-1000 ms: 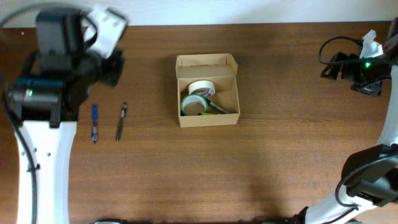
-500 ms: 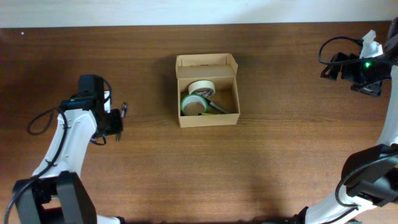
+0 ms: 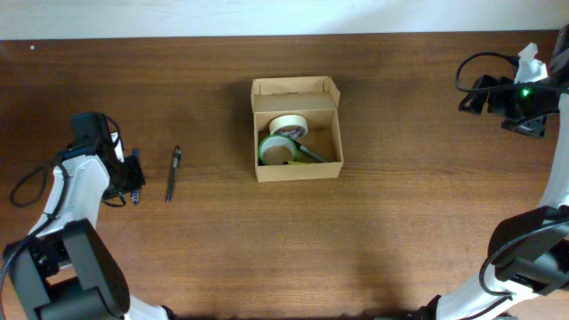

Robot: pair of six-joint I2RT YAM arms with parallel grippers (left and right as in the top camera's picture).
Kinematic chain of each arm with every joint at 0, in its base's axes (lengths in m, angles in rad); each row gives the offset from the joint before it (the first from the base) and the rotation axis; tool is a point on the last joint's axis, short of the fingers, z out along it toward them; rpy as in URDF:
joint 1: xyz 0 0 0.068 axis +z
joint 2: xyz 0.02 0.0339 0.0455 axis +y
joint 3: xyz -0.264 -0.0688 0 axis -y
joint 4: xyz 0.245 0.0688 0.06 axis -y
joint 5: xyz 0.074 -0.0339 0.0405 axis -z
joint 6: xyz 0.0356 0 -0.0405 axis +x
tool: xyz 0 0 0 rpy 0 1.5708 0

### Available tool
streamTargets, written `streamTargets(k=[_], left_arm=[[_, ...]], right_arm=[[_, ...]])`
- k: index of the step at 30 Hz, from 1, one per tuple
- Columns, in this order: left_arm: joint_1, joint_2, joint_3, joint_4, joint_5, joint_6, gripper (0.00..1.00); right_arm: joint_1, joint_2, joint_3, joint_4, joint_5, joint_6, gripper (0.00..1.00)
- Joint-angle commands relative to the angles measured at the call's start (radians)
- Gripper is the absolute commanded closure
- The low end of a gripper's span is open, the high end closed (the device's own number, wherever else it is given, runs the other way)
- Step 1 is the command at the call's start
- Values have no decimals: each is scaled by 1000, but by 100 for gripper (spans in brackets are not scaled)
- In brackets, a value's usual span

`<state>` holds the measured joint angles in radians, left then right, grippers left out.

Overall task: Pack container
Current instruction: 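Move the left gripper back to the blue pen and grasp it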

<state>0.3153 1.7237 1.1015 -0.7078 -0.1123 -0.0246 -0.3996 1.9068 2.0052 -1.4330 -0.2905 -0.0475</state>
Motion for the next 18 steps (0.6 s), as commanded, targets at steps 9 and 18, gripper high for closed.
streamTargets(k=[9, 18], left_arm=[[4, 96, 5, 47, 18, 76, 66], [4, 117, 5, 85, 25, 110, 63]], right_arm=[[0, 7, -3, 0, -13, 8, 1], [0, 7, -3, 0, -13, 8, 1]])
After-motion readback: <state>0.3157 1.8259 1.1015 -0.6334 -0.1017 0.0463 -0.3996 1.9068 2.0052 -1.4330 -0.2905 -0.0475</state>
